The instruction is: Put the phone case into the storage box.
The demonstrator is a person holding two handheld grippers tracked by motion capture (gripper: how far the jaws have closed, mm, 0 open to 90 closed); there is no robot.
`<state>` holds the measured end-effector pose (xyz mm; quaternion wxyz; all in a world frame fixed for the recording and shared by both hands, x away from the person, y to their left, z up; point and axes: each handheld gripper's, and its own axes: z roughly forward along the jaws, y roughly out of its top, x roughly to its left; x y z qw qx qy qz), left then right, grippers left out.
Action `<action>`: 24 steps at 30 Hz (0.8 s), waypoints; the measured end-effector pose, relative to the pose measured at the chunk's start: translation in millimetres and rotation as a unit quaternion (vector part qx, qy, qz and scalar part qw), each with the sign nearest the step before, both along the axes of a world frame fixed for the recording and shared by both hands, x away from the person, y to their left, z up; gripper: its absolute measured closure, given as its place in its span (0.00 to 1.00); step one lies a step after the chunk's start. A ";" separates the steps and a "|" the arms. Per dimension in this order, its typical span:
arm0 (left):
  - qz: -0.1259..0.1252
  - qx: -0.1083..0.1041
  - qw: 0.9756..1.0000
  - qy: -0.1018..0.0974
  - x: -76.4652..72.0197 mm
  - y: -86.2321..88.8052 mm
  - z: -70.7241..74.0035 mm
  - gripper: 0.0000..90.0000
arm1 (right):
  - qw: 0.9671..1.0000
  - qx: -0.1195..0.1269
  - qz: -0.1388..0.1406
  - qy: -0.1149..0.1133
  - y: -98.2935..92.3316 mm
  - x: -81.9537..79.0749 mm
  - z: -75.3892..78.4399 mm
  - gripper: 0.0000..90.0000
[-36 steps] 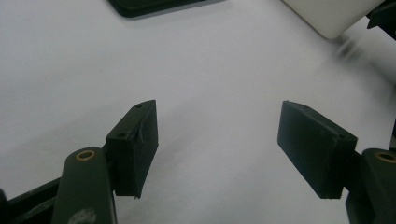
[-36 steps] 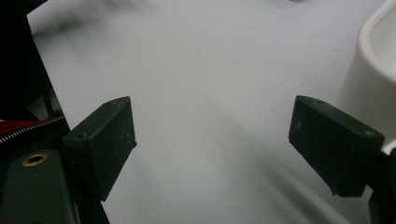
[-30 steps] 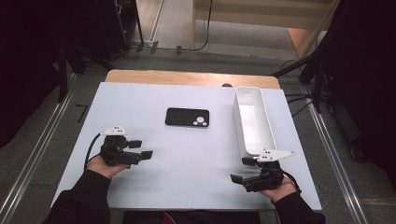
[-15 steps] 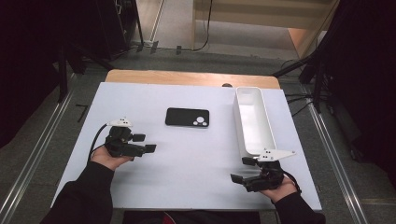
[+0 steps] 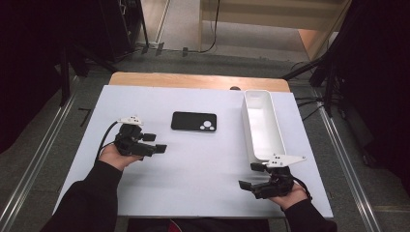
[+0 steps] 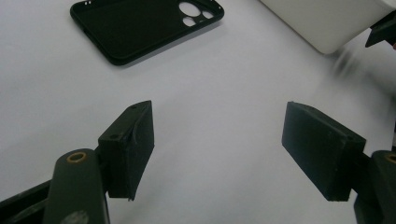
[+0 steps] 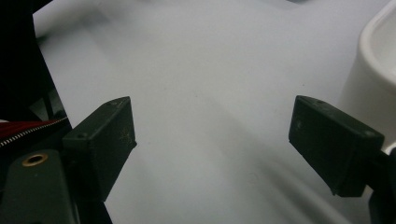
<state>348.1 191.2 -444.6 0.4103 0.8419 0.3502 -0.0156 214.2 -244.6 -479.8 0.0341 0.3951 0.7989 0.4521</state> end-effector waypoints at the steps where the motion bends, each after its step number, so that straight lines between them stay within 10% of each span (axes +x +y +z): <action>1: 0.000 0.000 1.000 -0.001 1.4 -1.0 0.3 0.28 | 1.000 0.000 0.000 0.000 0.0 0.0 0.0 0.14; 24: -0.012 -0.002 1.000 -0.006 39.6 -25.5 10.6 0.28 | 1.000 0.002 0.003 0.000 0.2 -0.4 0.5 0.14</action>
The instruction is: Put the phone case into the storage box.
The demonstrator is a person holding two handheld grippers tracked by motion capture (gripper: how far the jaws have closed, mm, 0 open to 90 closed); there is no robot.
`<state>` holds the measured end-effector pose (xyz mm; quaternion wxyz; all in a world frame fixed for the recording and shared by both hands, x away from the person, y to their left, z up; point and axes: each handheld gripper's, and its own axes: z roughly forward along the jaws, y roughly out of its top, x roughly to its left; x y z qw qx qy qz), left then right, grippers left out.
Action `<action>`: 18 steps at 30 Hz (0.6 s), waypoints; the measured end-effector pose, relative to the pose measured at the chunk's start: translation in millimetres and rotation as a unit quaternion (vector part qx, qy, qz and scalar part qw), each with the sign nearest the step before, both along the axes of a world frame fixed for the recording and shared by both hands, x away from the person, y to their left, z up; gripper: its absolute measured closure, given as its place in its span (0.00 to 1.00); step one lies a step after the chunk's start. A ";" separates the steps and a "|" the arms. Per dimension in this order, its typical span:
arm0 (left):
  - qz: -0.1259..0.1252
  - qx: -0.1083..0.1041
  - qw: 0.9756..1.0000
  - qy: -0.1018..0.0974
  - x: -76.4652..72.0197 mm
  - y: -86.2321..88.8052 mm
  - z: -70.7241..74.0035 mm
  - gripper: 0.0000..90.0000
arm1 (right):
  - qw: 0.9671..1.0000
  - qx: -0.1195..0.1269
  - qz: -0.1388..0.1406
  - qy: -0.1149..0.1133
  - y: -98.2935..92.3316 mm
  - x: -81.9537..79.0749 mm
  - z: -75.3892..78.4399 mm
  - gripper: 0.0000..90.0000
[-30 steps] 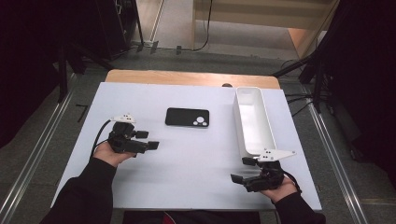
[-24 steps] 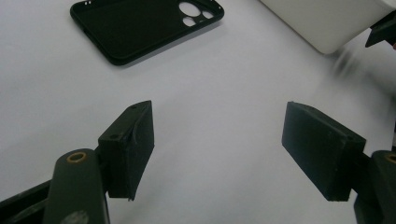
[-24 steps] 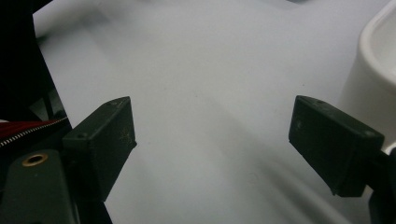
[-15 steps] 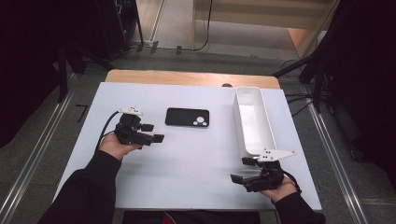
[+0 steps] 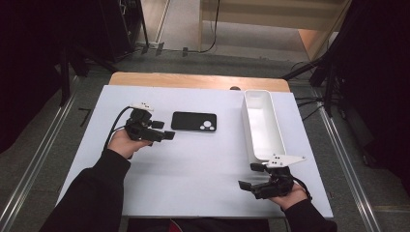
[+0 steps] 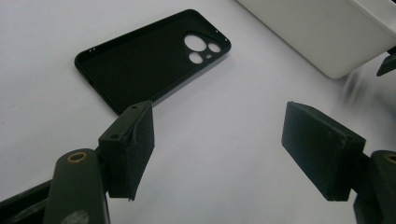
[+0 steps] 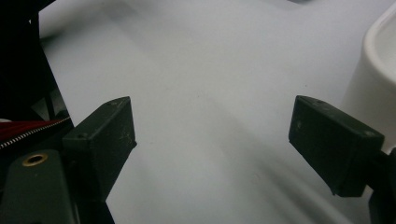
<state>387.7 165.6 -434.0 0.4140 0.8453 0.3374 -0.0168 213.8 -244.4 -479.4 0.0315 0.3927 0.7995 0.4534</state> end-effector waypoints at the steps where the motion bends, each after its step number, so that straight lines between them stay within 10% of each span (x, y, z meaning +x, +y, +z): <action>1: -0.001 0.001 1.000 -0.001 2.4 -1.7 0.3 0.28 | 1.000 0.000 0.000 0.000 0.0 0.0 0.1 0.14; 18: -0.004 0.009 1.000 -0.004 34.3 -23.4 3.9 0.28 | 1.000 0.001 0.002 -0.002 0.4 0.0 0.6 0.14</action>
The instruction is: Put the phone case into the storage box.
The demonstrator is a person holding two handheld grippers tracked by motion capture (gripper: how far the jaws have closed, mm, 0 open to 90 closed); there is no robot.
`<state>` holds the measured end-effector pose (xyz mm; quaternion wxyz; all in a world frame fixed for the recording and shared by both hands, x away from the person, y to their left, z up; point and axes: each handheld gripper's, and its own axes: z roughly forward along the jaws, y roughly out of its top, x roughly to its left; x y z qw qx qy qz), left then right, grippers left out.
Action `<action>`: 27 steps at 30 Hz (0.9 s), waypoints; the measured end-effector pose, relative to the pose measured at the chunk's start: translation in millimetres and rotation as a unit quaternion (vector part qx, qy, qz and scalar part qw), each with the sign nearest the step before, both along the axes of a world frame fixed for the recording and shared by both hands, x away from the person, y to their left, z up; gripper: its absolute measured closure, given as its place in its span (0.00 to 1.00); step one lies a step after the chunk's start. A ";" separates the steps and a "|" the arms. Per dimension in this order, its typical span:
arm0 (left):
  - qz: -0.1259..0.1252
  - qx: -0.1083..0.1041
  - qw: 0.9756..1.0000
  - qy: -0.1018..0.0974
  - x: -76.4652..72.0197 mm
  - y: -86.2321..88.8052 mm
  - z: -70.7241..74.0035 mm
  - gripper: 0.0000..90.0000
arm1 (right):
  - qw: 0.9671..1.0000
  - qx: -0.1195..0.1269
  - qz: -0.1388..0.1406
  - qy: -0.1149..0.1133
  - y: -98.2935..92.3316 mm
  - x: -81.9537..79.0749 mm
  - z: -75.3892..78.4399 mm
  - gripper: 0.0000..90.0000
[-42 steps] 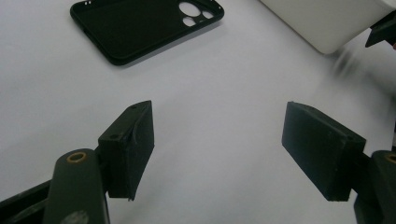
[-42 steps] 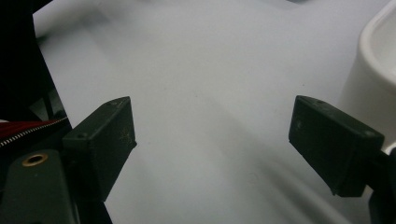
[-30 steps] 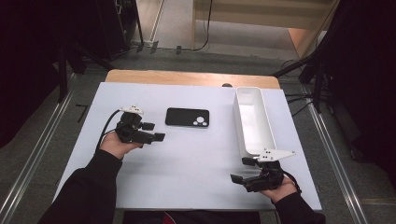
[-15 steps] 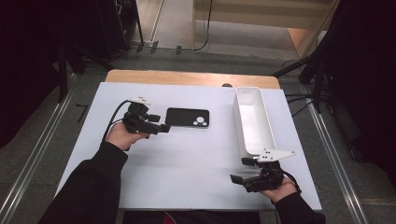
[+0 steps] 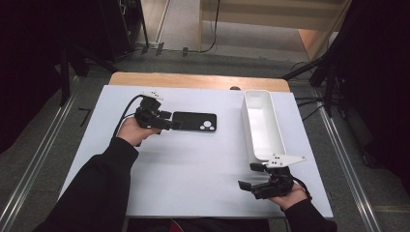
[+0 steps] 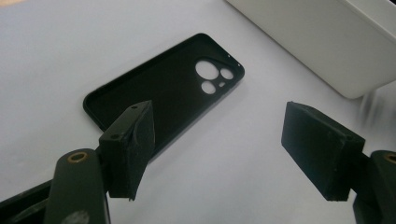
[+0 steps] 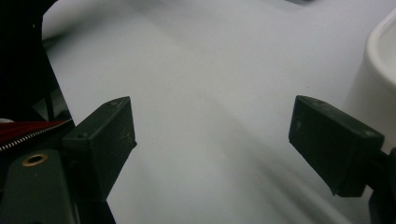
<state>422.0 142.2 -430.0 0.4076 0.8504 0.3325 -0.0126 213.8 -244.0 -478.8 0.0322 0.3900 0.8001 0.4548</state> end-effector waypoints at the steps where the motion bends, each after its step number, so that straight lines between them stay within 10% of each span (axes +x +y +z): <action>1: 0.000 0.000 1.000 0.000 0.0 0.0 0.0 0.28 | 1.000 0.000 0.000 0.000 0.0 0.0 0.0 0.14; 27: 0.002 0.044 0.999 -0.012 45.8 -32.6 4.8 0.28 | 1.000 0.000 0.002 -0.001 -0.1 0.3 -0.1 0.14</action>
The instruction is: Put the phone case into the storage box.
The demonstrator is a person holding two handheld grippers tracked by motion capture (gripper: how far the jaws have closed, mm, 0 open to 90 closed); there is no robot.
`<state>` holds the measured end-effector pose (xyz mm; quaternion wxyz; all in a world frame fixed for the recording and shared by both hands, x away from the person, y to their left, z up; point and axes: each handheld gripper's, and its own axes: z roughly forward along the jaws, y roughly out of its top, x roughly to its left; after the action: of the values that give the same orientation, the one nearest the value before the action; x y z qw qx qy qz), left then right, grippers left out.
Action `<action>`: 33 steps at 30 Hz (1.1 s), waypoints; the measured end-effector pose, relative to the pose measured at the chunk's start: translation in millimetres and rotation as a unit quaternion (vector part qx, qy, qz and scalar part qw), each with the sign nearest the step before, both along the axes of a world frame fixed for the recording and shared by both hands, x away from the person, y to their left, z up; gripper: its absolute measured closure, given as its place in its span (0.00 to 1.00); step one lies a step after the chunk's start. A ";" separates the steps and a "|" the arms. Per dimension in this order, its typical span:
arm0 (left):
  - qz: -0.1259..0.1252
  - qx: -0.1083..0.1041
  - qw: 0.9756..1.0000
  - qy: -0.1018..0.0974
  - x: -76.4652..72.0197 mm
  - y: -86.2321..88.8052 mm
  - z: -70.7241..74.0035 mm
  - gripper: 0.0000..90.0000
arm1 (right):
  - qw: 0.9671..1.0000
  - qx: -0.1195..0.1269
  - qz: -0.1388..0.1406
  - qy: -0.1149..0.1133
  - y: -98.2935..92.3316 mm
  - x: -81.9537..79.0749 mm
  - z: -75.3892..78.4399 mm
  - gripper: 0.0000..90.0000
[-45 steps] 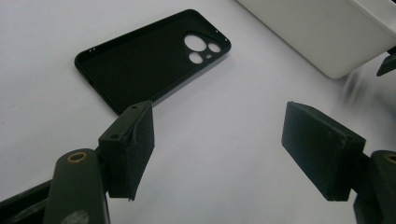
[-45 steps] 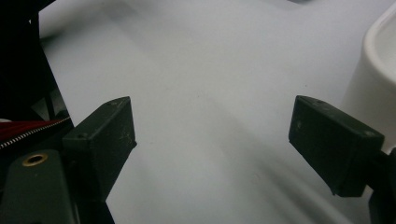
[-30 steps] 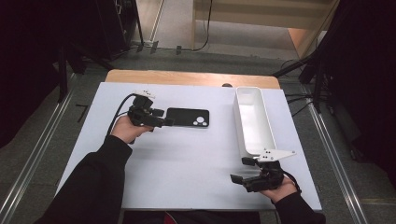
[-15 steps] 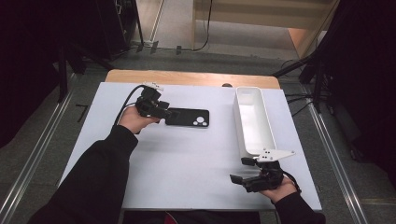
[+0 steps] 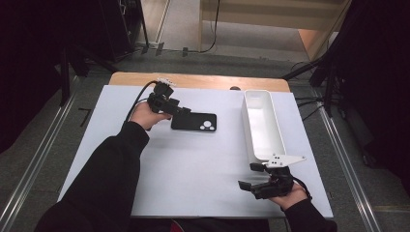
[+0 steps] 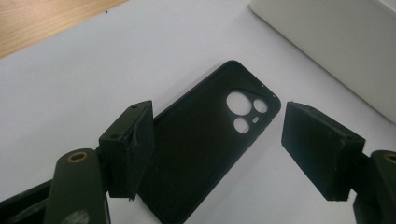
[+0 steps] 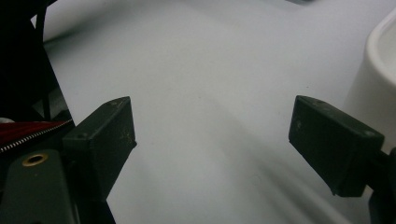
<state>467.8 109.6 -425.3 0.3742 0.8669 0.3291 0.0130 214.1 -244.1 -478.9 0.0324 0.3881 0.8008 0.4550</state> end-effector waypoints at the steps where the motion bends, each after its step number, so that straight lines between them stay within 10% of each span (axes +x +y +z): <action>1: 0.002 -0.003 1.000 0.001 0.3 -0.9 -2.3 0.28 | 1.000 0.000 0.000 0.000 0.0 0.0 0.0 0.14; 9: 0.005 0.004 1.000 0.013 0.1 -3.8 -10.6 0.29 | 1.000 0.001 0.000 -0.001 -0.2 -0.6 0.3 0.14; 19: -0.015 0.002 1.000 -0.004 -4.3 1.2 -12.3 0.98 | 1.000 0.001 0.000 0.000 -0.2 -0.8 0.3 0.14; 33: -0.001 -0.003 1.000 0.014 -5.9 8.4 -29.9 0.99 | 1.000 0.000 0.003 0.001 0.3 -0.5 0.0 0.14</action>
<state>461.9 118.0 -455.2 0.3723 0.8662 0.3333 -0.0005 213.5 -243.8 -478.9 0.0303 0.3866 0.8020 0.4542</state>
